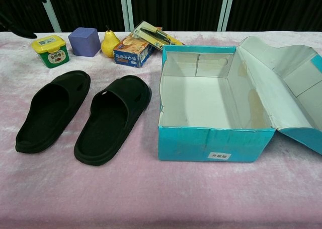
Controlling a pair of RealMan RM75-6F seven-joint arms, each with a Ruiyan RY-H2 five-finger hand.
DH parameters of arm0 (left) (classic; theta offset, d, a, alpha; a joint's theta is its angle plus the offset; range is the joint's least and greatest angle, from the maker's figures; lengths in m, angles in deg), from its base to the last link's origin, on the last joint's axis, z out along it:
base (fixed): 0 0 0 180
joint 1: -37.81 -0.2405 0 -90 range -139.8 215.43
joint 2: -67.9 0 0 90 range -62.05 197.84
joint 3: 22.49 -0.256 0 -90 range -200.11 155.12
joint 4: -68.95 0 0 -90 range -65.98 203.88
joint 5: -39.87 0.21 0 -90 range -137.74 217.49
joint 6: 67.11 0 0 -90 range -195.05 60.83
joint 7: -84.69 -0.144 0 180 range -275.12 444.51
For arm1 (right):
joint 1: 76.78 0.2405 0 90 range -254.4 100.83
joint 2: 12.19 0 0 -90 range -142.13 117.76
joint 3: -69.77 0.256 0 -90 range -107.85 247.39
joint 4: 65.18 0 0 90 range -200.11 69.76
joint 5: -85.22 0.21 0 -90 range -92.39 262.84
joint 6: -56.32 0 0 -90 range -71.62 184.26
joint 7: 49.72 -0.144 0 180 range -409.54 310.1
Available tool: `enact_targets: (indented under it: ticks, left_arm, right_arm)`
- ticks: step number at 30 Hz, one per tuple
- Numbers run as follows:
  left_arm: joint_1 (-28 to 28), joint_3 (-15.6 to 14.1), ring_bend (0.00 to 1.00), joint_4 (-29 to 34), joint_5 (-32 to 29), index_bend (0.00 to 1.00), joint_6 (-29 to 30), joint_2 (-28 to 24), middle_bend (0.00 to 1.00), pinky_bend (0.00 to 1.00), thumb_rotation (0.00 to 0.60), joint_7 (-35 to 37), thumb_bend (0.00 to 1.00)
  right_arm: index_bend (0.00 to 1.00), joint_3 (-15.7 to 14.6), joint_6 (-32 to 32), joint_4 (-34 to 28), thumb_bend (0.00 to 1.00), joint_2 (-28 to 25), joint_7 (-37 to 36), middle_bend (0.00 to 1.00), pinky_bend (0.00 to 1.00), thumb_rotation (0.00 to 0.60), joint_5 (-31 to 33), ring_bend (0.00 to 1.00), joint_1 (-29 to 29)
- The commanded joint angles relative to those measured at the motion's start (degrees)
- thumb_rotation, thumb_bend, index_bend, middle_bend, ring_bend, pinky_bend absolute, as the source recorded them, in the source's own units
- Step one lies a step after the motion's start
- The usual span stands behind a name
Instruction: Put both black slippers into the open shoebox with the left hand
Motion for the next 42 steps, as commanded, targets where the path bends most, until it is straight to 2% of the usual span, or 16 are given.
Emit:
enact_targets:
  ticks: [1, 10, 18, 25, 31, 42]
  left_arm:
    - [0.0, -1.2, 0.17, 0.8, -0.1, 0.2, -0.8, 1.4, 0.23, 0.12, 0.6, -0.2, 0.0]
    - [2.8, -3.0, 0.17, 1.3, 0.2, 0.18, -5.0, 6.5, 0.22, 0.12, 0.6, -0.5, 0.0]
    - [8.0, -2.8, 0.17, 0.2, -5.2, 0.17, -10.9, 11.5, 0.21, 0.12, 0.6, -4.9, 0.0]
    - [11.9, -2.8, 0.17, -3.3, -9.8, 0.16, -12.5, 14.9, 0.21, 0.12, 0.6, -11.2, 0.0]
    - [15.0, -2.8, 0.17, -6.1, -16.7, 0.15, -12.3, 17.6, 0.18, 0.12, 0.6, -17.3, 0.0]
    - [18.4, -3.9, 0.17, -9.8, -24.3, 0.15, -13.3, 21.3, 0.19, 0.12, 0.6, -21.6, 0.0]
  right_arm:
    - [0.0, -1.9, 2.6, -1.4, 0.08, 0.0, 0.1, 0.0, 0.01, 0.6, -2.4, 0.0, -1.9]
    - [0.0, -6.0, 7.9, -4.4, 0.08, 0.5, 2.1, 0.0, 0.01, 0.6, -8.9, 0.0, -5.3]
    - [0.0, -8.2, 10.1, -6.7, 0.08, -0.7, 4.5, 0.0, 0.01, 0.6, -13.4, 0.0, -6.6]
    - [0.0, -8.2, 10.3, -7.2, 0.08, -1.4, 4.7, 0.0, 0.01, 0.6, -14.4, 0.0, -6.5]
    - [0.0, -8.0, 10.2, -7.1, 0.08, -1.5, 4.3, 0.0, 0.01, 0.6, -14.5, 0.0, -6.4]
    - [0.0, -7.8, 10.2, -6.8, 0.08, -1.8, 3.3, 0.0, 0.01, 0.6, -14.0, 0.0, -6.7]
